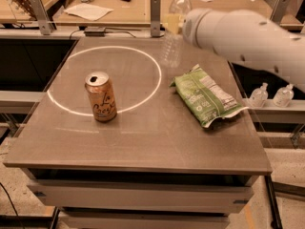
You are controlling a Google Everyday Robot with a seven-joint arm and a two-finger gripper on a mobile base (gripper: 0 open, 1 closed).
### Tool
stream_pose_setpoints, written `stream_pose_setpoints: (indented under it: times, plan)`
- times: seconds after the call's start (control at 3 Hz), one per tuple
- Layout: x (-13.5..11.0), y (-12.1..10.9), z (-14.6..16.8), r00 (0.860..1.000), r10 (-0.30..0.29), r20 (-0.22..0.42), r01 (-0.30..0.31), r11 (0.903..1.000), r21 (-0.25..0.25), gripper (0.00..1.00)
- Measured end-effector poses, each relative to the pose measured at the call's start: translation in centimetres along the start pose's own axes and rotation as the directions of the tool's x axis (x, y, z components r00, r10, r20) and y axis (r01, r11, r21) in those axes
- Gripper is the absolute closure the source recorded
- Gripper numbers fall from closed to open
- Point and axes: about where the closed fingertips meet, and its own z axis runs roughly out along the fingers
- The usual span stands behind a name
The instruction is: Move water bottle near green jalapeno chip bag
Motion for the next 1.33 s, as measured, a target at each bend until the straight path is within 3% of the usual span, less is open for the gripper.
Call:
stream_pose_setpoints:
  times: [0.33,0.67,1.33]
  plan:
    - [7.2,-1.5,0.8,0.99,-0.028,-0.141,0.031,0.9993,0.02,1.0]
    - [8.6,-1.7,1.0,0.983,-0.048,-0.177,0.053,0.9984,0.022,1.0]
    - [7.3,-1.5,0.8,0.983,-0.048,-0.177,0.053,0.9984,0.021,0.59]
